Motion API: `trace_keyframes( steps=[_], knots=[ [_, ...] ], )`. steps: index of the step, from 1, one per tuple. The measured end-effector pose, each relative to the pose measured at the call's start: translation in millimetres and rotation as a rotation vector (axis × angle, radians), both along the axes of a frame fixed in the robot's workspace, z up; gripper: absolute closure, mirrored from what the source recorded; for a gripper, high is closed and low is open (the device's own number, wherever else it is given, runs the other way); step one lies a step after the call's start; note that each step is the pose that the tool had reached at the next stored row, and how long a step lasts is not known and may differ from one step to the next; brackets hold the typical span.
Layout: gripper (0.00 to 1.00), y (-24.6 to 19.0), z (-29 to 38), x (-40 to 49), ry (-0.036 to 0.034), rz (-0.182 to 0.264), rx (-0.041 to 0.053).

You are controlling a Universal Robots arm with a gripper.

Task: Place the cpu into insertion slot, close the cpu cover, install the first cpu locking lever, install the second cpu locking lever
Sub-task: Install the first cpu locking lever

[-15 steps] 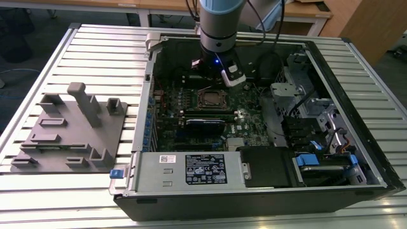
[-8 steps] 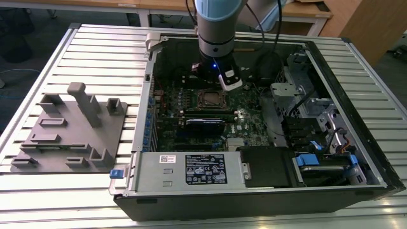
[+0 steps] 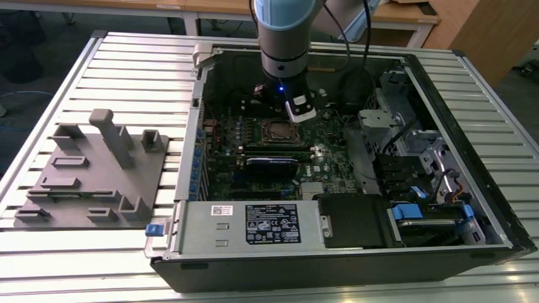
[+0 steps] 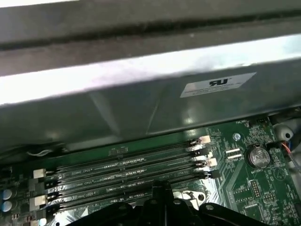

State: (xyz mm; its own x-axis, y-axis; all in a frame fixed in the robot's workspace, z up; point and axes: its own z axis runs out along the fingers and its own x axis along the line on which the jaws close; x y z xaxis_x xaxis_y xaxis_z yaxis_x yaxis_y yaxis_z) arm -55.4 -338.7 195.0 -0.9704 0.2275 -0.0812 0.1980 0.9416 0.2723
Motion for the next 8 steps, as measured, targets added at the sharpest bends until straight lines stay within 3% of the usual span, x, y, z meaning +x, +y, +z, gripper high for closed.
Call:
trace_keyframes(
  steps=[8],
  knots=[
    [0.9,0.9,0.9,-0.6,-0.0007,-0.007,-0.0002]
  ],
)
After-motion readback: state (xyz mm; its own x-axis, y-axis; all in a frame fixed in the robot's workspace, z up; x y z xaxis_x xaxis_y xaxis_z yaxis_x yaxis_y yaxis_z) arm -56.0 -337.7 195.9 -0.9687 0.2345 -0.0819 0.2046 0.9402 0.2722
